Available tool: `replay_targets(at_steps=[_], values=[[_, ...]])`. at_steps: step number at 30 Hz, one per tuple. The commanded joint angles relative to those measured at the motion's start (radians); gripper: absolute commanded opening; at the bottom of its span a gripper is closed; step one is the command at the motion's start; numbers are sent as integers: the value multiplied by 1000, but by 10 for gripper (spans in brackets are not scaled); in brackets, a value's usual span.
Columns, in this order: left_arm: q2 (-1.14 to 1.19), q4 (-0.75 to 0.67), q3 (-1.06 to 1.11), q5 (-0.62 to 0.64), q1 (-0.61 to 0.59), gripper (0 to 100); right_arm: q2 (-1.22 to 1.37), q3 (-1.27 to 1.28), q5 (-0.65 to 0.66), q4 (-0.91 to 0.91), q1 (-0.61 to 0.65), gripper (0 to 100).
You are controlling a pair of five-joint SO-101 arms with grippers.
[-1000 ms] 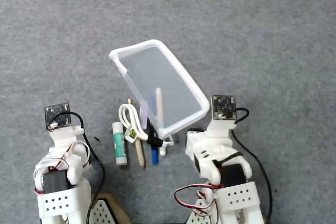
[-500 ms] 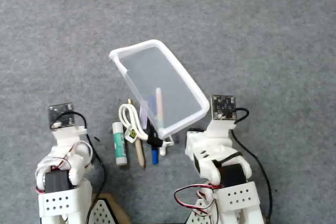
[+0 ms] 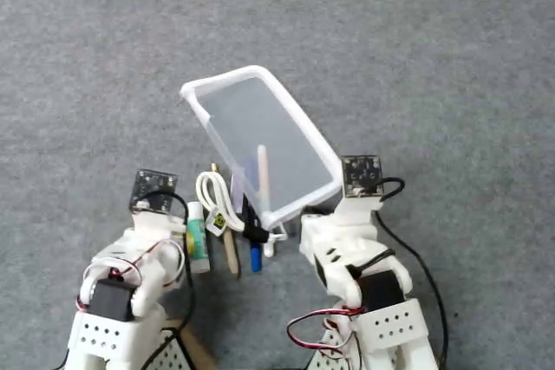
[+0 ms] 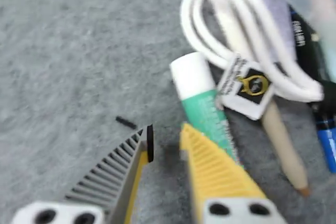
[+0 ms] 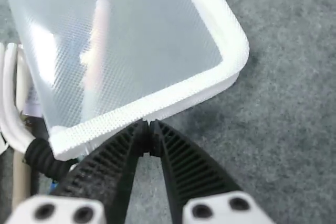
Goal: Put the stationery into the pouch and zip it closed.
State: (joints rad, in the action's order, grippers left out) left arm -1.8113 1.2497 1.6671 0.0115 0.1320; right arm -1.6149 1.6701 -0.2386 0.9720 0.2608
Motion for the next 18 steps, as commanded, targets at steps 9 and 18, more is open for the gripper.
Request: replay_targets(at_steps=[9,18], values=[[-5,-137,-47,2,-110,184,77,-217,-8,64,23,14],[-3,26,-150,9,-217,184,699,-631,-14,64,175,13]])
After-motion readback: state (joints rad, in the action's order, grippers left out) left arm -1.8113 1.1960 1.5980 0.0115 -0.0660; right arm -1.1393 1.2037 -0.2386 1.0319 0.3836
